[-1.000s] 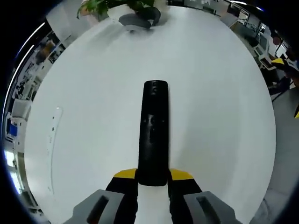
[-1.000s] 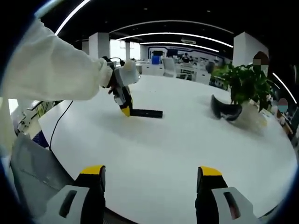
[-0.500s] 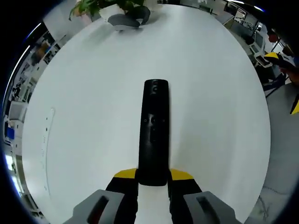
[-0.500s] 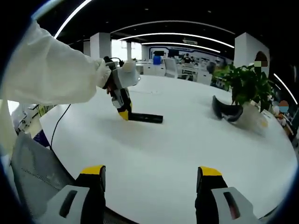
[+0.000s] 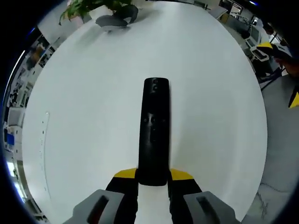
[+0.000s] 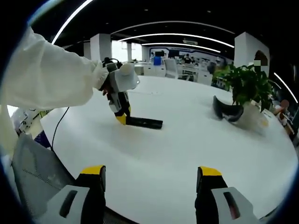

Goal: Press the specified remote control buttons in sequence, fully releasing each button before pressing the next.

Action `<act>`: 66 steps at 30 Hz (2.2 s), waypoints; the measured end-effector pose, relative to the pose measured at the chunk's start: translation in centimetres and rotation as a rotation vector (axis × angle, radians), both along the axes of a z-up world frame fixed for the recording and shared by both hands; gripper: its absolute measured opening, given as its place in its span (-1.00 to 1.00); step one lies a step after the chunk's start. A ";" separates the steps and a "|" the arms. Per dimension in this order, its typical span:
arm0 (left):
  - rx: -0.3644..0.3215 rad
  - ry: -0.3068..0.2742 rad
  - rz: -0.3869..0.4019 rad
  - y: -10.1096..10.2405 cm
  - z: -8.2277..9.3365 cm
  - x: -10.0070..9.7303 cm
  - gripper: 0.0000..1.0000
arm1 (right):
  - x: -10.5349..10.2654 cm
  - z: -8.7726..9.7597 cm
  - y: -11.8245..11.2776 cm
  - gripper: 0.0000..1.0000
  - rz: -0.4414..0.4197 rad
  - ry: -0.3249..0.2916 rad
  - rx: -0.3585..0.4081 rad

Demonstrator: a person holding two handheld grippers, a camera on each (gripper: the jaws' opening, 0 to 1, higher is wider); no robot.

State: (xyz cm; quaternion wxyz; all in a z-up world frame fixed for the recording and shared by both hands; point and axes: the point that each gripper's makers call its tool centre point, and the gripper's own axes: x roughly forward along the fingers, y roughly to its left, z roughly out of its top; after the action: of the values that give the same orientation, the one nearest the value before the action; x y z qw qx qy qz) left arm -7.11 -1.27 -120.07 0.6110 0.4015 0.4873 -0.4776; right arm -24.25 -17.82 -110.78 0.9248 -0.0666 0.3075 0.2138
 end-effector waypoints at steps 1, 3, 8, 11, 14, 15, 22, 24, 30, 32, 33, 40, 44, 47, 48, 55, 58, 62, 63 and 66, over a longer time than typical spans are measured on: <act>0.001 -0.002 0.005 -0.1 0.0 -0.2 -0.54 | 0.0 0.0 0.0 0.58 0.001 0.001 0.000; 0.002 -0.001 0.024 -0.1 0.0 -0.5 -0.54 | 0.0 0.0 0.0 0.58 0.001 0.000 -0.002; -0.012 -0.003 0.025 -0.2 0.0 -1.3 -0.54 | -0.1 0.0 0.1 0.58 0.004 0.000 -0.004; -0.007 -0.002 0.020 -0.4 -0.1 -2.0 -0.54 | -0.1 0.0 0.1 0.58 0.006 -0.002 -0.003; 0.002 -0.003 0.012 -0.6 -0.1 -2.8 -0.54 | -0.1 0.0 0.1 0.57 0.006 0.000 0.000; 0.004 -0.002 0.012 -0.6 -0.1 -2.9 -0.54 | -0.1 0.1 0.2 0.57 0.006 -0.001 0.001; 0.023 0.004 0.000 -0.8 -0.1 -4.2 -0.54 | -0.2 0.0 0.4 0.55 0.018 0.003 -0.003; 0.027 0.004 0.001 -0.8 -0.1 -4.4 -0.54 | -0.3 0.0 0.4 0.55 0.020 0.003 -0.002; 0.032 0.006 -0.007 -0.8 -0.1 -5.3 -0.54 | -0.3 0.0 0.5 0.54 0.024 0.003 0.001; 0.037 0.005 -0.009 -0.9 -0.1 -5.6 -0.54 | -0.4 0.0 0.5 0.52 0.026 0.004 0.002; 0.039 0.006 -0.009 -0.9 -0.1 -5.7 -0.54 | -0.4 0.0 0.5 0.51 0.028 0.006 0.002; 0.062 0.011 0.005 -1.0 -0.1 -6.7 -0.54 | -0.4 0.1 0.5 0.50 0.029 0.002 0.003; 0.065 0.012 0.001 -1.0 -0.1 -7.4 -0.54 | -0.5 0.0 0.5 0.49 0.030 0.004 -0.003; 0.061 0.013 0.001 -1.1 -0.1 -7.9 -0.54 | -0.4 0.1 0.5 0.48 0.029 -0.001 -0.002; 0.061 0.013 0.001 -1.1 -0.1 -8.0 -0.54 | -0.4 0.1 0.5 0.48 0.028 -0.001 0.000; 0.060 0.009 0.010 -1.1 0.0 -8.5 -0.54 | -0.5 0.1 0.6 0.46 0.033 0.002 0.001; 0.057 0.009 0.015 -1.1 0.0 -8.9 -0.54 | -0.5 0.2 0.6 0.44 0.033 0.003 0.007; 0.050 0.010 0.020 -1.1 0.0 -9.4 -0.54 | -0.7 0.1 0.8 0.40 0.041 0.009 0.006; 0.049 0.009 0.019 -1.1 0.0 -9.5 -0.54 | -0.7 0.1 0.8 0.40 0.043 0.008 0.007; 0.048 0.009 0.018 -1.1 0.0 -10.0 -0.54 | -0.7 0.1 0.8 0.38 0.041 0.009 0.007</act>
State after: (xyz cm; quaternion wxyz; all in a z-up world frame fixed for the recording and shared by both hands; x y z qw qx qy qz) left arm -17.12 -2.40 -120.10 0.6032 0.4097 0.5049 -0.4619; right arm -24.96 -17.02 -110.66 0.9190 -0.0687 0.3094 0.2343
